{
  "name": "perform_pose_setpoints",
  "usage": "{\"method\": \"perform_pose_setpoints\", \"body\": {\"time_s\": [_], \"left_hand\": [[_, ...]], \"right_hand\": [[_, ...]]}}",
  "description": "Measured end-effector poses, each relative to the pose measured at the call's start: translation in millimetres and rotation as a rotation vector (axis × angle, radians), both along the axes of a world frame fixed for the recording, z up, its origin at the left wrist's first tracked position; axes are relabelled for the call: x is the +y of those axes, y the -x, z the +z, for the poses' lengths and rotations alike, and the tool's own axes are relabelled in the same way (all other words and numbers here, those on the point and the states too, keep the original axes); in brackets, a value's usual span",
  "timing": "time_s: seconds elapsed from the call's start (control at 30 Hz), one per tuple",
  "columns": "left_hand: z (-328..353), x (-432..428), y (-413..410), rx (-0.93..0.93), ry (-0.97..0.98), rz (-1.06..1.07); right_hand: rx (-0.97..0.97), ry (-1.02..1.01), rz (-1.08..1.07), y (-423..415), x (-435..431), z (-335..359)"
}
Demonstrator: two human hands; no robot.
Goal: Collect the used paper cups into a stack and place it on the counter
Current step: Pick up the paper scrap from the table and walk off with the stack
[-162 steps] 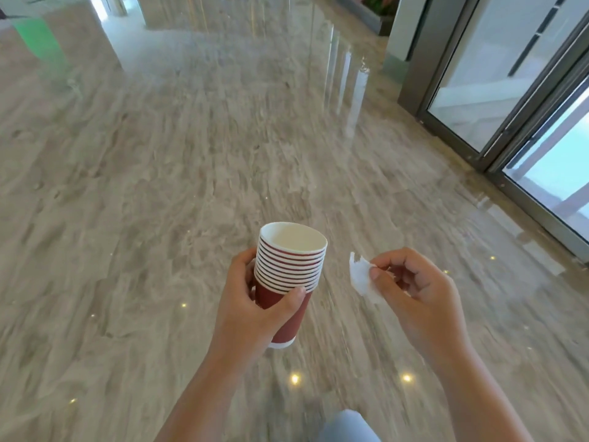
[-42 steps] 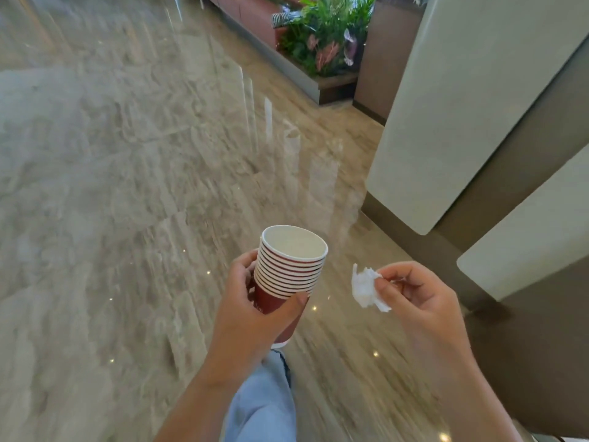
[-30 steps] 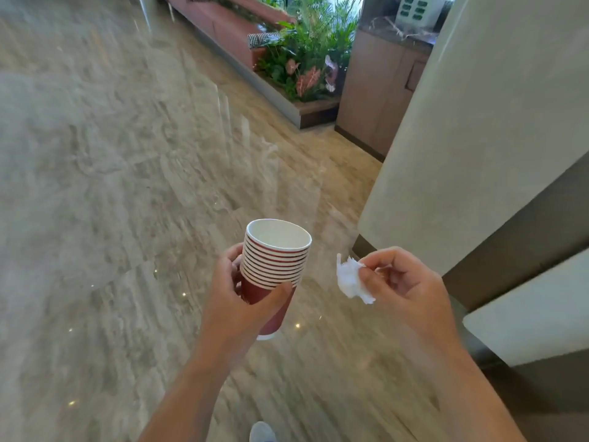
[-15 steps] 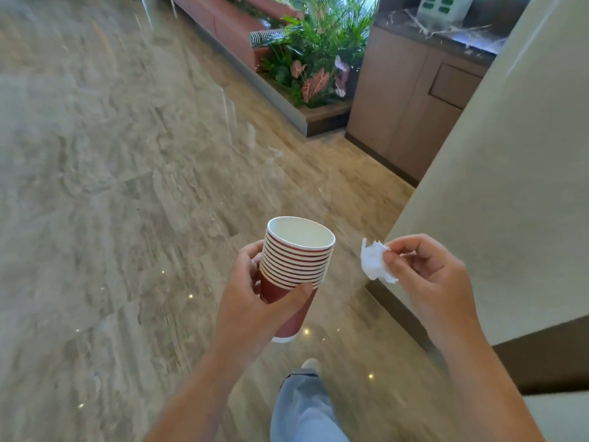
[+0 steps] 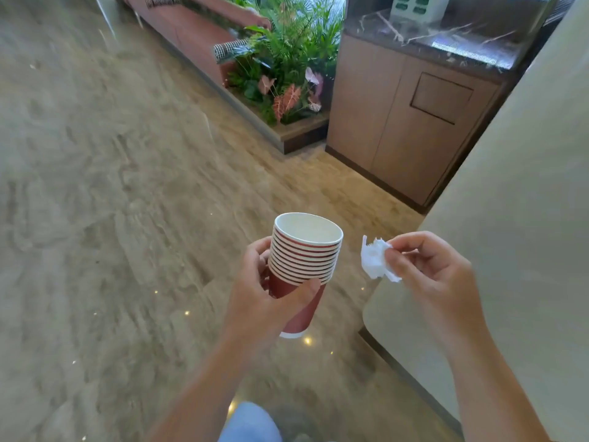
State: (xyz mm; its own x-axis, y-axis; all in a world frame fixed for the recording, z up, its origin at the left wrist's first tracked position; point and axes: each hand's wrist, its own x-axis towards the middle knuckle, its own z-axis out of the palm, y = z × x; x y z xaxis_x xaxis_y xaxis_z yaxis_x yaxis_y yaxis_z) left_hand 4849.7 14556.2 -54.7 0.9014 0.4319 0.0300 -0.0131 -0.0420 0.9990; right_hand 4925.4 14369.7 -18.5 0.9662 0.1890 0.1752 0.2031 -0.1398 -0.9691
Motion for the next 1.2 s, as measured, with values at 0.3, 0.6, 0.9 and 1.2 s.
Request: {"method": "perform_pose_setpoints", "body": {"time_s": [0.3,0.6,0.9,1.2], "left_hand": [[-24,45,-150,0.013,0.015,-0.102],[-18,145,-330,-0.03,-0.034,-0.088],[-32,167,-469,0.018,-0.042,-0.193],[-24,144,-630,0.0,-0.093,-0.225]], "right_hand": [[0.08,-0.012,-0.103,-123,36,-26],[-0.023,0.068,-0.117,-303,142,3],[0.01,0.128,-0.209,-416,156,-9],[0.025,0.07,-0.303,-571,119,-20]]}}
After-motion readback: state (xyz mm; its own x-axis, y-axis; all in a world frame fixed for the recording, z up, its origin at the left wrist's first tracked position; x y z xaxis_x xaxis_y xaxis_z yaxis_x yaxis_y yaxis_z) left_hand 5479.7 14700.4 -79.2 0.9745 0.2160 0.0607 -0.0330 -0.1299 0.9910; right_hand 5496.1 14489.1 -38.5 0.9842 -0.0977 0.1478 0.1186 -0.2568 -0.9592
